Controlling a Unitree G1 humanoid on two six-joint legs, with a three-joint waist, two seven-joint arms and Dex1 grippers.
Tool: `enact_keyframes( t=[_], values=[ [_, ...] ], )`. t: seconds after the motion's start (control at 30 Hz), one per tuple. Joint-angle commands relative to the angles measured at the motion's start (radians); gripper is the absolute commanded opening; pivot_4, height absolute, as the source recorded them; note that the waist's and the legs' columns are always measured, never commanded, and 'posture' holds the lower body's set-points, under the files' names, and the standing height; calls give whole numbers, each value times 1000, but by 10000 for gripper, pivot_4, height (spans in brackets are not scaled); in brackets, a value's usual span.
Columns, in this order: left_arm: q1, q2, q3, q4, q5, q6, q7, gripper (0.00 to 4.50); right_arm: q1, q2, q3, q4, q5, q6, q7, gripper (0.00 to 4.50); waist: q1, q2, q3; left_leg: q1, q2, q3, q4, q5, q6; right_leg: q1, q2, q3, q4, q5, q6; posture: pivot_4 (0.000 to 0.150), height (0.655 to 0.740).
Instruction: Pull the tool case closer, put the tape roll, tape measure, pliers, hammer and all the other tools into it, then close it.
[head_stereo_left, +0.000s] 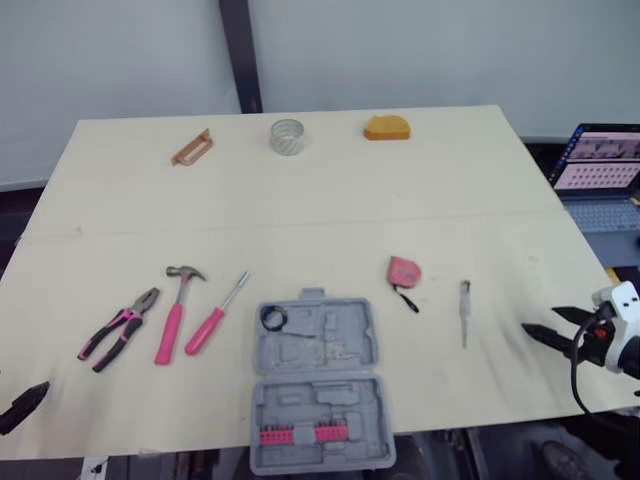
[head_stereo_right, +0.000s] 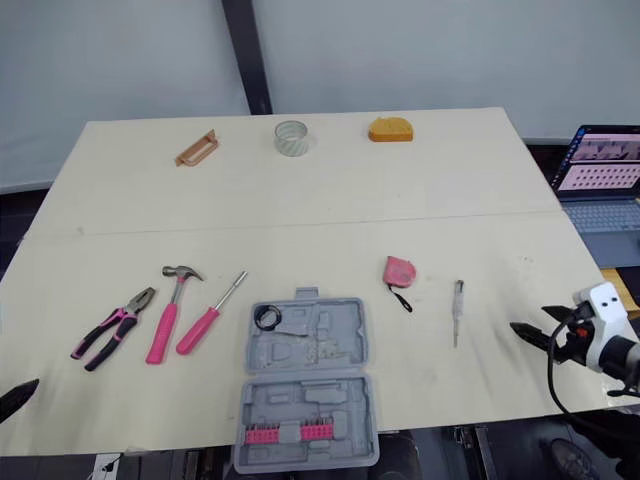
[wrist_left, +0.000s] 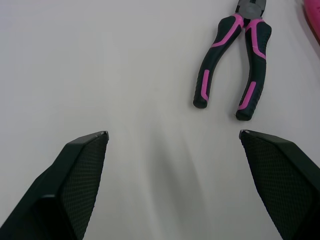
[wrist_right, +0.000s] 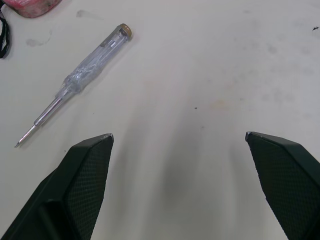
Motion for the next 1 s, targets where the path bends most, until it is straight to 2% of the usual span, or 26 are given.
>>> enact_keyframes(
  t=[0.03,0.17,0.4,0.57,0.73,0.83,0.9,1.0],
  values=[
    [4,23,-7,-34,8,-26,-7,45000,5,-4,-32,-45,26,15,-3,44673,0,0,0,0,0,0,0,0,0,0,0,0,0,0,0,1500,7400],
    [-4,19,-55,-168,-21,14,-34,45000,42,8,-18,-206,77,110,10,44673,4,0,0,0,0,0,0,0,0,0,0,0,0,0,0,1500,7400],
    [-122,20,-233,-470,-65,151,-29,45000,44,89,42,-582,172,355,-107,44673,7,0,0,0,0,0,1,0,0,0,0,1,1,0,0,1500,7400],
    [-309,19,-448,-630,-68,237,-28,45000,8,197,209,-768,110,461,-278,44673,22,0,0,1,0,0,2,0,0,0,0,1,2,0,0,1500,7400],
    [-488,-13,-626,-669,-65,273,-46,45000,-49,295,335,-789,13,464,-408,44673,26,0,0,0,0,0,3,0,0,0,0,1,3,0,0,1500,7400],
    [-565,-42,-723,-692,-62,290,-55,45000,-76,333,373,-756,-30,444,-447,36553,27,0,0,0,0,0,3,0,0,0,0,1,3,0,0,1500,7400],
    [-603,-57,-760,-703,-55,296,-50,45000,-86,342,379,-745,-50,440,-464,26582,26,0,0,0,0,0,3,0,0,-1,0,1,3,0,0,1500,7400],
    [-647,-78,-791,-703,-55,304,-40,45000,-92,344,392,-735,-71,436,-474,26582,26,0,0,0,0,0,3,0,0,-1,0,1,3,0,0,1500,7400]
  ],
)
